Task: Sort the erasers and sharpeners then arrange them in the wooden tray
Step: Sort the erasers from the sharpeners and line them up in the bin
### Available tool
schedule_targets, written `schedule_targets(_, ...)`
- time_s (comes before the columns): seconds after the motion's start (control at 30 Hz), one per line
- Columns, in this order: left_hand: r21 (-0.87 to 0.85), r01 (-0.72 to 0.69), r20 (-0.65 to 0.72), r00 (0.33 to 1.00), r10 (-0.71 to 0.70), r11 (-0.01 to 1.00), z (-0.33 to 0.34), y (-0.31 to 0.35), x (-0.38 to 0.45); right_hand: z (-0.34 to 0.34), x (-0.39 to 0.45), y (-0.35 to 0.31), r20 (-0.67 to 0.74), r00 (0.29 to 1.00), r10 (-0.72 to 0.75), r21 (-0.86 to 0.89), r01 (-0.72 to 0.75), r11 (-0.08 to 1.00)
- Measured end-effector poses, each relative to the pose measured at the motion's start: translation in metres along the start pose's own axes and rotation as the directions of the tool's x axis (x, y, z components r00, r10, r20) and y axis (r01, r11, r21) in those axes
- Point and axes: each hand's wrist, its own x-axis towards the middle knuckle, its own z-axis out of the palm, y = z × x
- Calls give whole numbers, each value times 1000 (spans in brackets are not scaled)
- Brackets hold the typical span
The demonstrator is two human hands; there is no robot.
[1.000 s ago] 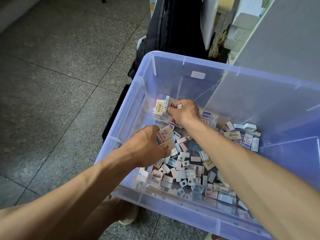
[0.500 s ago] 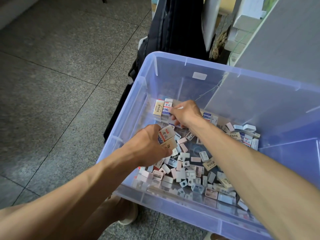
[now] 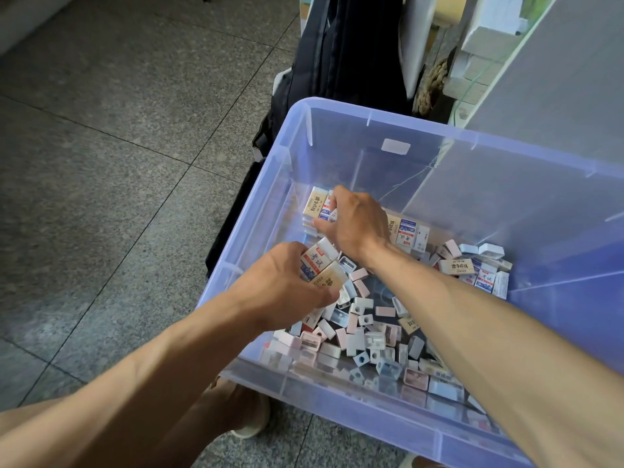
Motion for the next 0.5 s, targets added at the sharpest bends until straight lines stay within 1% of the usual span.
schedule_targets(0.1,-54,18,6,1000,-18,998,0,2,1,-2,0,1,18,997,71,117,-73,990)
schedule_targets(0.2,-62,31,13,999,-30,998,1,2,2,-10,-6,11,51,979,197,289,-203,936)
schedule_targets(0.3,-83,32,7,999,-31,996,1,3,3,-15,-13,25,91,932,349,410,-355,840)
schedule_targets(0.37,-101,41,2,999,-41,994,1,3,4,-18,-14,30,131,886,444,501,-446,742)
schedule_targets(0.43,-111,45,-3,999,-46,993,2,2,5,-20,-13,28,172,859,482,560,-487,670)
schedule_targets(0.5,-119,45,-5,999,-46,992,2,2,5,-20,-12,24,185,843,504,579,-508,637)
